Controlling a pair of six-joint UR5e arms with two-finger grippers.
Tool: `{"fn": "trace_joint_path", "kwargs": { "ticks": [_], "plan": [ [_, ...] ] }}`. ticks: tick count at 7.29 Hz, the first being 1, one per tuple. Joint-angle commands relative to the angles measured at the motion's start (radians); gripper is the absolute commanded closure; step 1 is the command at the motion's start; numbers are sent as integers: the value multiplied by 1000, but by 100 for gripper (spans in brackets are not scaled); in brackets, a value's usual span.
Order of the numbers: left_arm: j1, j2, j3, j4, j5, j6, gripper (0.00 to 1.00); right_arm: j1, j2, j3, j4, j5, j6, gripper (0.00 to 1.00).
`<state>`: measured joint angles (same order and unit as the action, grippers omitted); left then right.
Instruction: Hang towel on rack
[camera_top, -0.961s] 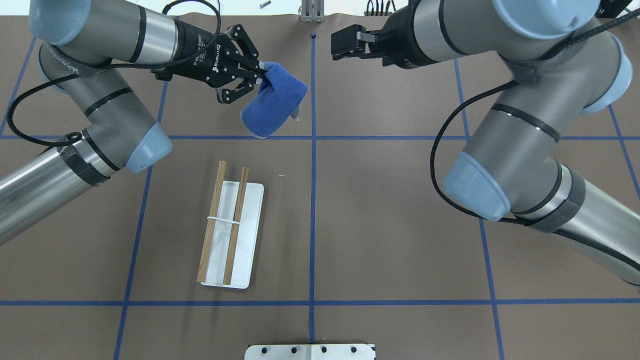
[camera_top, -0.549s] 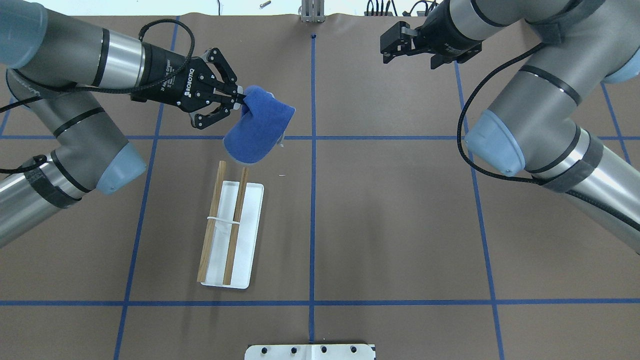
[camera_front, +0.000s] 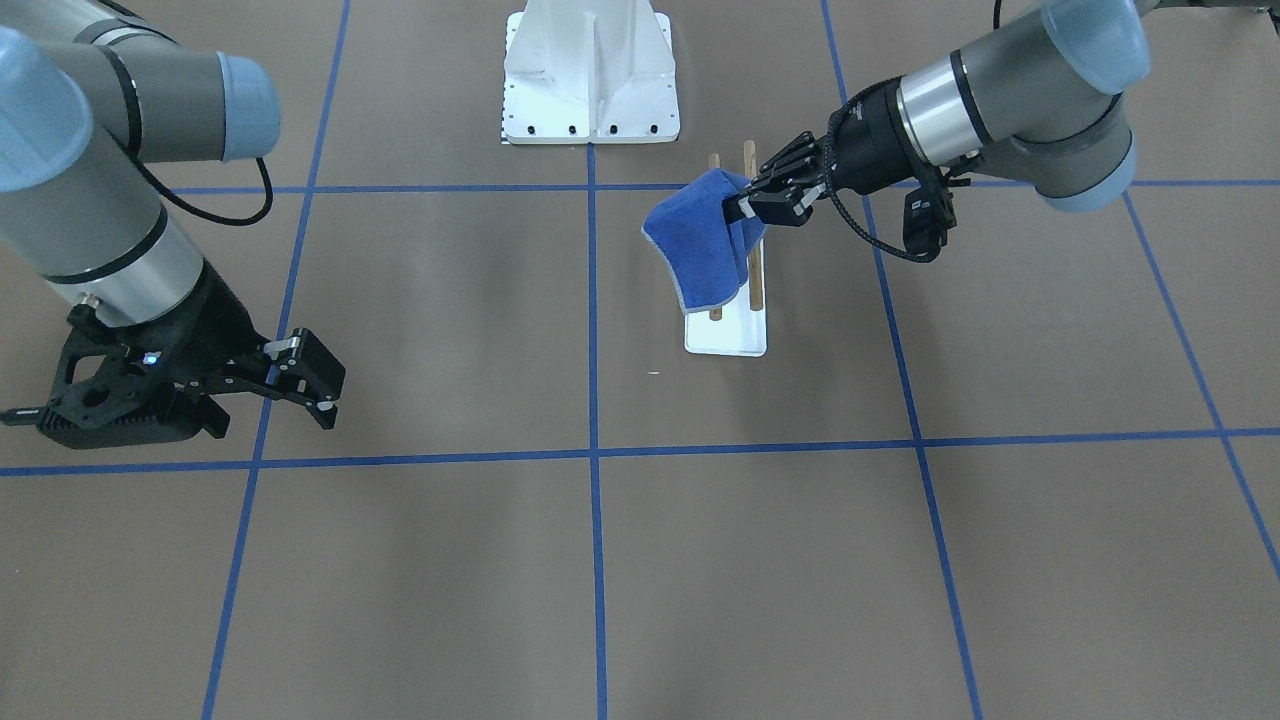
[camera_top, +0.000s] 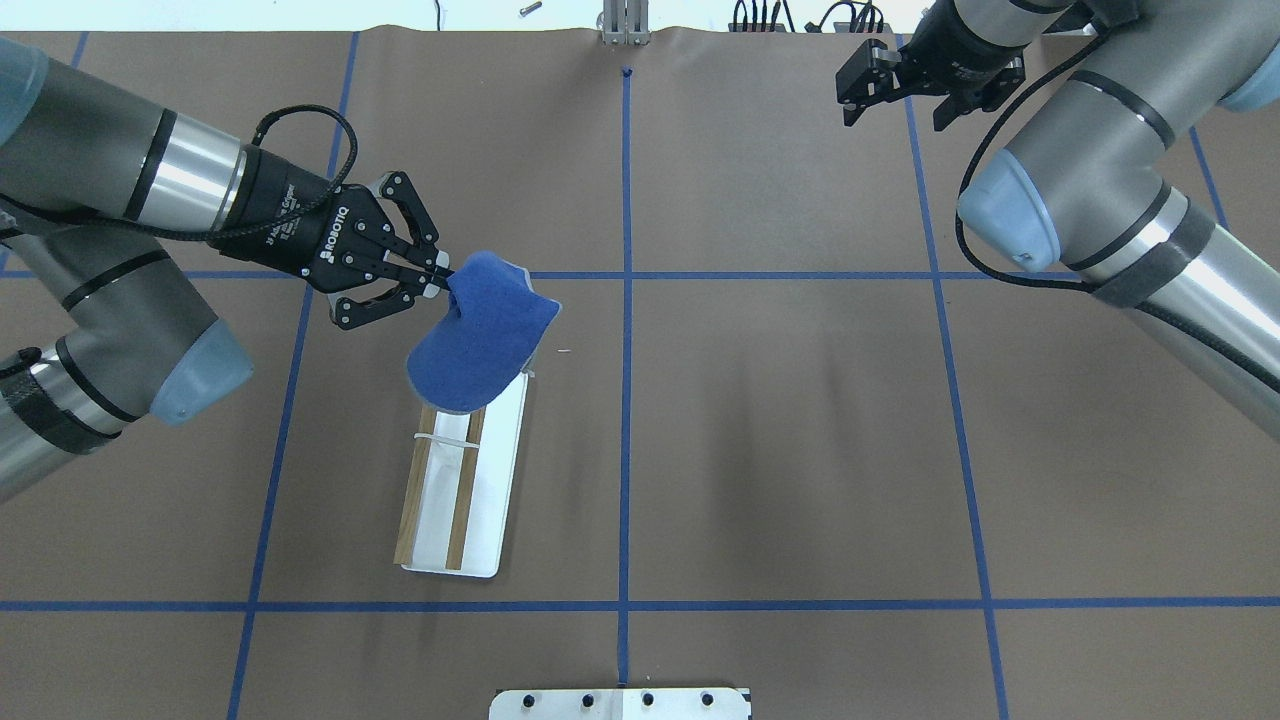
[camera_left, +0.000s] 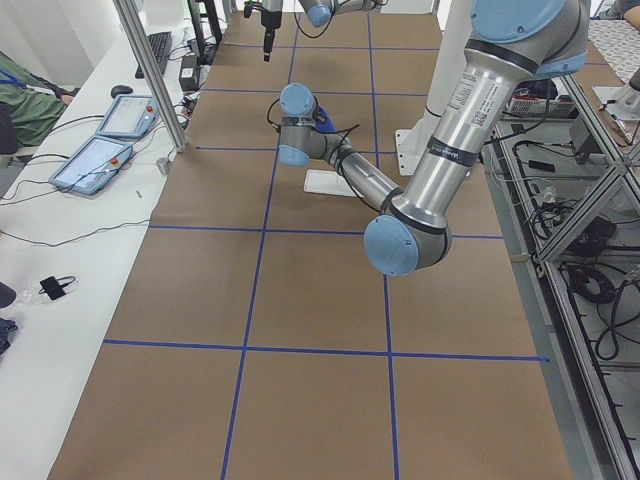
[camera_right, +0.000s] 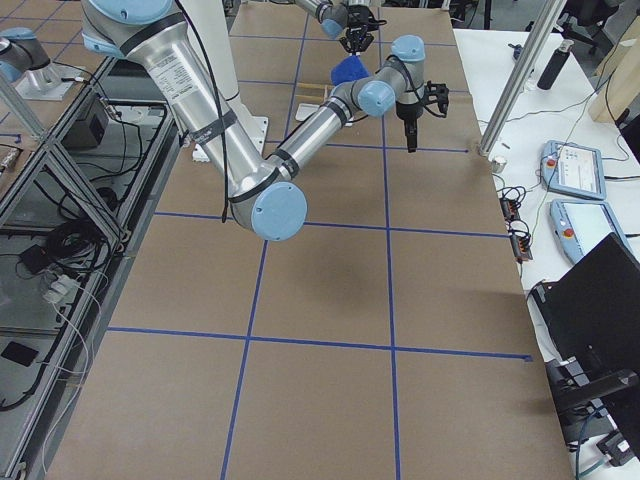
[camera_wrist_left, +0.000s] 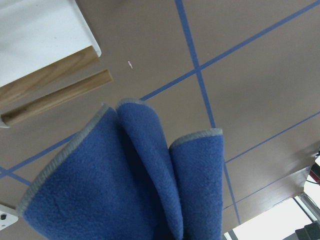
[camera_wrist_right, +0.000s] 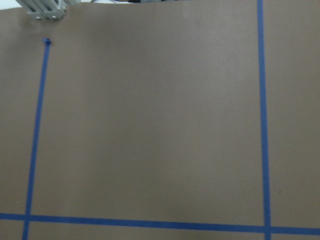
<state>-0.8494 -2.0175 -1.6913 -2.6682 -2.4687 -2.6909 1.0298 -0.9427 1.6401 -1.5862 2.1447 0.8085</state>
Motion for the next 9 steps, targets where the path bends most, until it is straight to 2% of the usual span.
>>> {"fn": "trace_joint_path", "kwargs": {
  "ticks": [1, 3, 4, 5, 8, 9],
  "plan": [
    [29, 58, -1, 1, -33, 98, 100, 99, -1, -81, -120, 26, -307, 0],
    [30, 83, 7, -1, -33, 149, 100, 195, -31, -135, -146, 53, -512, 0],
    [30, 91, 12, -1, -33, 186, 71, 241, -37, -160, -152, 67, -599, 0],
    [29, 109, 15, -2, -35, 236, 57, 278, -45, -186, -153, 87, -691, 0],
    [-14, 128, 51, -1, -62, 319, 54, 297, -54, -192, -152, 90, -713, 0],
    [-33, 128, 68, -1, -64, 377, 40, 302, -62, -192, -152, 92, -713, 0]
  ]
}}
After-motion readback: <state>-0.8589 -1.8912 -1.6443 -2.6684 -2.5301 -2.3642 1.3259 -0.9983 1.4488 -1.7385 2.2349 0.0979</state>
